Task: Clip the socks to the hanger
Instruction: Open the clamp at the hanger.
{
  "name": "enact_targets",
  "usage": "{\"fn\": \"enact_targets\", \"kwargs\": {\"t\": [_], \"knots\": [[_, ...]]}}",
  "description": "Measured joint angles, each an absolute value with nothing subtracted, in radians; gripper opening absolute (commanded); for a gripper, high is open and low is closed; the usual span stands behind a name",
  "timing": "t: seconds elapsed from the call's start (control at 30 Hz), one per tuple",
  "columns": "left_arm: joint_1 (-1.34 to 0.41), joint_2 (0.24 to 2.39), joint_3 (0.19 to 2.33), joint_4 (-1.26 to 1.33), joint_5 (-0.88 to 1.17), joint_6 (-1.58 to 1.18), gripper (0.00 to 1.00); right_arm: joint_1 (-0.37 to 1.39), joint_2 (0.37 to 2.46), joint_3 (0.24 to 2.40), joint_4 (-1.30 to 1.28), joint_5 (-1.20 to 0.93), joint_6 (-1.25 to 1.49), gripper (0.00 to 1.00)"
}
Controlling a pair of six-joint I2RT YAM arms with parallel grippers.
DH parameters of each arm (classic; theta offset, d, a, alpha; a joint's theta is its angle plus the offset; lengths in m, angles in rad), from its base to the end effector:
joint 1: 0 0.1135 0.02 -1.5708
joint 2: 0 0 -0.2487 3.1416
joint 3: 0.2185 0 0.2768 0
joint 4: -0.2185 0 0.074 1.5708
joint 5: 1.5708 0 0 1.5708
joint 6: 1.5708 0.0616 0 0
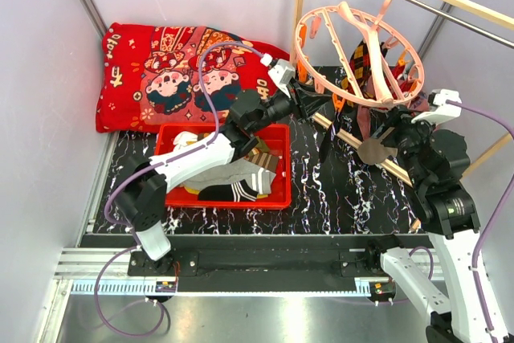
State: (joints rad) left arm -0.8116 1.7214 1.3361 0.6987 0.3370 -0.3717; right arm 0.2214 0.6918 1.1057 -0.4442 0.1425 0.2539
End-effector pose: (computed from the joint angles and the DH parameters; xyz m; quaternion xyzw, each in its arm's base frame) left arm 0.2991 -0.3448 0.3542 0.2589 0.5362 -0.5266 0.6068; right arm 0.1840 0.0325 0.4317 0.0612 0.7150 0.1139 0.6871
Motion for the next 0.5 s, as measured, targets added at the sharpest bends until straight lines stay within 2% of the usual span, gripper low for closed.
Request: {"fn": "enact_targets", "kwargs": {"t": [0.07, 0.2, 0.33, 0.5], "knots": [[-0.812, 1.721, 1.336, 0.698, 0.337, -0.373, 0.12, 0.221, 0.681, 1.106, -0.446, 0.13, 0.251, 0.67], [-0.817, 1.721, 1.334, 0.697, 0.33, -0.371, 0.06, 0.221, 0.67, 1.131, -0.465, 0.073, 0.243, 0.67], [-0.849, 1.715, 1.332, 0.667, 0.286, -0.328, 0.02, 0.221, 0.69, 1.208, -0.492, -0.022, 0.248, 0.67], [-0.952, 1.681, 1.333, 0.585, 0.133, -0.218, 0.0, 0.221, 0.711, 1.253, -0.5, -0.133, 0.316, 0.66]]}}
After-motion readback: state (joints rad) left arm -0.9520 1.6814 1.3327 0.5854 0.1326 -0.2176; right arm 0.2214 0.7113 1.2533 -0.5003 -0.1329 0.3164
